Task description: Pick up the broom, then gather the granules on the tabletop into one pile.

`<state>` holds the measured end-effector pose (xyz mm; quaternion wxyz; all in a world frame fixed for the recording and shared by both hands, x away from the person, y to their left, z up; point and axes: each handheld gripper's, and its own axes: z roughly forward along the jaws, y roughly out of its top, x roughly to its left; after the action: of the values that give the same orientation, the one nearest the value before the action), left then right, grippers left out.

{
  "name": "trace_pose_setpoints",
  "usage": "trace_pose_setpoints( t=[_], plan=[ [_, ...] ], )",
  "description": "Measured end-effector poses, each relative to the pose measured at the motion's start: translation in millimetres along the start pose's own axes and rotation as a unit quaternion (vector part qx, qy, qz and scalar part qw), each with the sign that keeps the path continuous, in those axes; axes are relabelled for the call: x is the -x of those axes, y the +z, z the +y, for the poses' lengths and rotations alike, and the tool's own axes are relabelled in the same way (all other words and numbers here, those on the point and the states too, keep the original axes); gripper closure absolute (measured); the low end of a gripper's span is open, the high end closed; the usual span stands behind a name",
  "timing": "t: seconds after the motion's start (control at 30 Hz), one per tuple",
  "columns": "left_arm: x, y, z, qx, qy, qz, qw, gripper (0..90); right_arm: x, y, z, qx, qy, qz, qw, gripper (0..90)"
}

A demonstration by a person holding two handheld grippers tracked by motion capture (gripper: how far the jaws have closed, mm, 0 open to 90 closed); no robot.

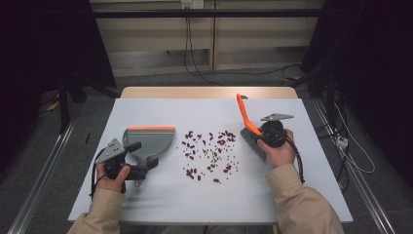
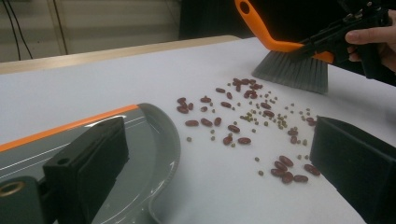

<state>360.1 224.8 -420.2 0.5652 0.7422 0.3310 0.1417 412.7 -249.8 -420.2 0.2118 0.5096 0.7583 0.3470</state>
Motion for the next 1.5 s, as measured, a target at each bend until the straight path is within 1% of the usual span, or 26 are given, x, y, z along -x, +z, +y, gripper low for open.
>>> trace_pose_setpoints(
  t=[0.03,0.13,0.17,0.23,0.33,0.47,0.5,0.57,0.63,0.7,0.77,0.83,0.9,0.97,1.1,1.2,1.5],
  plan=[
    [-0.1,-0.2,0.0,-0.001,0.000,0.000,1.0000,4.2,-0.4,1.4,0.1,-0.003,-0.004,-0.002,1.0000,69.4],
    [-0.2,0.1,-0.4,-0.003,0.001,0.000,1.0000,4.2,-1.9,2.3,-0.3,-0.006,-0.001,-0.013,0.9999,70.8],
    [-0.7,0.3,-0.5,-0.005,0.003,0.000,1.0000,4.2,-2.1,2.5,-0.7,-0.004,0.004,-0.012,0.9999,71.0],
    [-1.0,0.8,-0.8,-0.006,0.002,0.001,1.0000,4.2,-2.7,2.8,-1.3,0.001,0.007,-0.010,0.9999,71.2],
    [-1.0,1.1,-0.7,-0.004,0.001,0.000,1.0000,4.2,-3.7,1.6,-0.7,-0.005,0.014,-0.008,0.9999,71.4],
    [-2.0,0.1,-0.6,-0.005,0.003,0.000,1.0000,4.2,-1.3,1.1,-0.5,-0.003,0.021,0.000,0.9998,71.5],
    [-1.9,0.1,-0.5,-0.003,0.001,0.000,1.0000,4.2,-0.4,0.6,-0.3,0.003,0.024,0.001,0.9997,71.5],
    [-2.1,0.0,-0.5,-0.003,0.001,0.000,1.0000,4.2,0.8,-0.8,1.2,0.012,0.019,-0.004,0.9997,71.5],
    [-2.3,0.3,-0.5,-0.003,0.001,-0.001,1.0000,4.2,1.9,-2.1,3.6,0.027,0.019,0.002,0.9995,71.5],
    [-2.4,0.6,-0.5,-0.003,0.001,-0.002,1.0000,4.2,1.6,-2.0,7.6,0.033,0.004,0.004,0.9995,71.5],
    [-2.7,1.0,-0.7,-0.002,0.000,-0.002,1.0000,4.2,1.7,-0.9,10.9,0.036,0.000,0.007,0.9993,71.5],
    [-3.0,1.4,-0.9,-0.002,-0.001,-0.002,1.0000,4.2,1.2,1.3,13.9,0.042,-0.013,0.009,0.9990,71.5],
    [-3.5,1.2,-1.3,-0.003,-0.001,-0.002,1.0000,4.2,1.5,3.7,16.0,0.042,-0.012,0.009,0.9990,71.5],
    [-4.0,1.0,-1.5,-0.004,-0.002,-0.002,1.0000,4.2,2.0,6.3,17.0,0.049,-0.015,0.010,0.9987,71.5],
    [-4.3,1.9,-1.6,-0.002,-0.004,-0.003,1.0000,4.2,1.5,10.8,17.9,0.048,-0.012,0.014,0.9987,71.5],
    [-4.3,1.5,-2.1,-0.004,-0.004,-0.001,1.0000,4.2,1.9,12.3,18.6,0.050,-0.016,0.015,0.9985,71.5],
    [-4.6,0.3,-3.0,-0.005,-0.006,0.001,1.0000,4.2,5.9,15.0,23.2,0.060,-0.015,0.020,0.9979,71.5]
  ],
)
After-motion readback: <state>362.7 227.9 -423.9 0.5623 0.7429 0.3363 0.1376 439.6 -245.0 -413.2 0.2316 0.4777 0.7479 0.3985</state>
